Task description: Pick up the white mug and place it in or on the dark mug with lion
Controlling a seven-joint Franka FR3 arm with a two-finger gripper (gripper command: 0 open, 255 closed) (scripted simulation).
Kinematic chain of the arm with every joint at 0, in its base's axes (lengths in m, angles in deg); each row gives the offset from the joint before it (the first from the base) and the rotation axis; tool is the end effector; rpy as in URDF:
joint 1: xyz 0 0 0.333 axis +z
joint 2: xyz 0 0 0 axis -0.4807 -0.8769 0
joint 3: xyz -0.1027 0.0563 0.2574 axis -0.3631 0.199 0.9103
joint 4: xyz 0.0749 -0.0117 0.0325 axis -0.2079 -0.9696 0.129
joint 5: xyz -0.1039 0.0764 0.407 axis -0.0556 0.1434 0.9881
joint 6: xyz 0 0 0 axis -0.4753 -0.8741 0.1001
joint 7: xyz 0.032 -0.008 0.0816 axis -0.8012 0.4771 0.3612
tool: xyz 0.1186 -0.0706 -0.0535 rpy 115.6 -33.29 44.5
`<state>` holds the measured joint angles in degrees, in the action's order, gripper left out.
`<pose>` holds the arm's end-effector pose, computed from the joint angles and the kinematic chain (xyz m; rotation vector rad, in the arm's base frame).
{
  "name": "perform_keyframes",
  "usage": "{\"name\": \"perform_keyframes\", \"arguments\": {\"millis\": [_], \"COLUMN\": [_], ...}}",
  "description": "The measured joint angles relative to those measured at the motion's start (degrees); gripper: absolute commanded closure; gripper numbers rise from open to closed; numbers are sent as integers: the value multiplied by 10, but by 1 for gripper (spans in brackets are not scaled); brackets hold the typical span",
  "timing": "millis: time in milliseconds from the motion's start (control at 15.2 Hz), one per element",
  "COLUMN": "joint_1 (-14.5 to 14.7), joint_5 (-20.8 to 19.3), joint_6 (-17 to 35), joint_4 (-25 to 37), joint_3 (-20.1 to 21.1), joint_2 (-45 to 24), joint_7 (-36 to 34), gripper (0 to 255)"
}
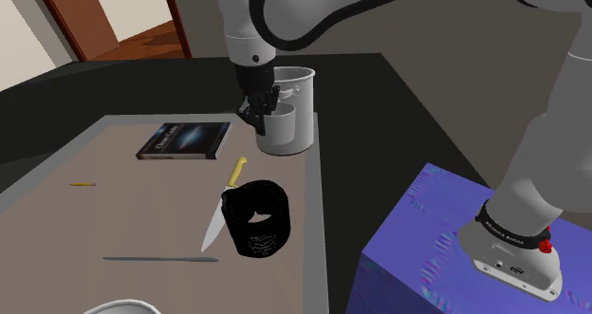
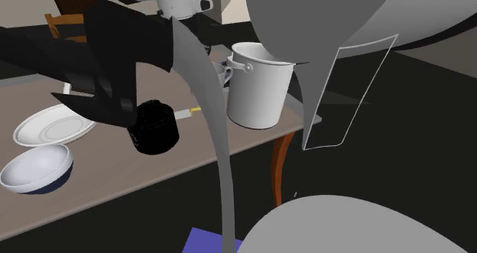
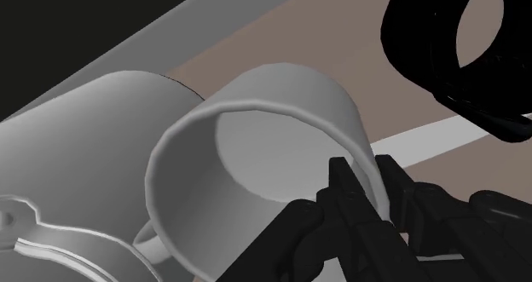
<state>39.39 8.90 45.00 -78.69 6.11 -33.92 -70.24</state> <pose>0.5390 0.3470 0.4187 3.0757 0.3848 0.0714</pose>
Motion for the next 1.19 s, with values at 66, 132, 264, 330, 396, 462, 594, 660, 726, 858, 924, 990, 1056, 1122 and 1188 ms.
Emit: {"name": "perform_keyframes", "arguments": {"millis": [66, 132, 264, 330, 396, 462, 594, 660, 726, 858, 924, 990, 1056, 1122, 1188], "joint_1": [1, 1, 1, 5, 9, 19, 34, 42, 52, 70, 78, 87, 99, 103, 106], "joint_5": [0, 2, 2, 1, 1, -2, -4, -5, -9, -17, -17, -21, -28, -29, -30], "joint_6": [-9, -15, -28, -30, -31, -34, -39, -38, -45, -58, -59, -63, -68, -66, -61], "joint_4": [9, 12, 25, 28, 27, 34, 36, 36, 47, 68, 68, 75, 89, 88, 82], "joint_3": [0, 1, 1, 3, 6, 12, 22, 28, 34, 43, 48, 52, 57, 59, 61], "joint_2": [0, 3, 3, 2, 2, -2, -1, -2, -7, -20, -19, -24, -36, -38, -38], "joint_7": [0, 1, 3, -4, -12, -26, -50, -64, -79, -106, -119, -131, -147, -154, -159], "gripper": [255, 255, 255, 255, 255, 255, 255, 255, 255, 255, 255, 255, 255, 255, 255]}}
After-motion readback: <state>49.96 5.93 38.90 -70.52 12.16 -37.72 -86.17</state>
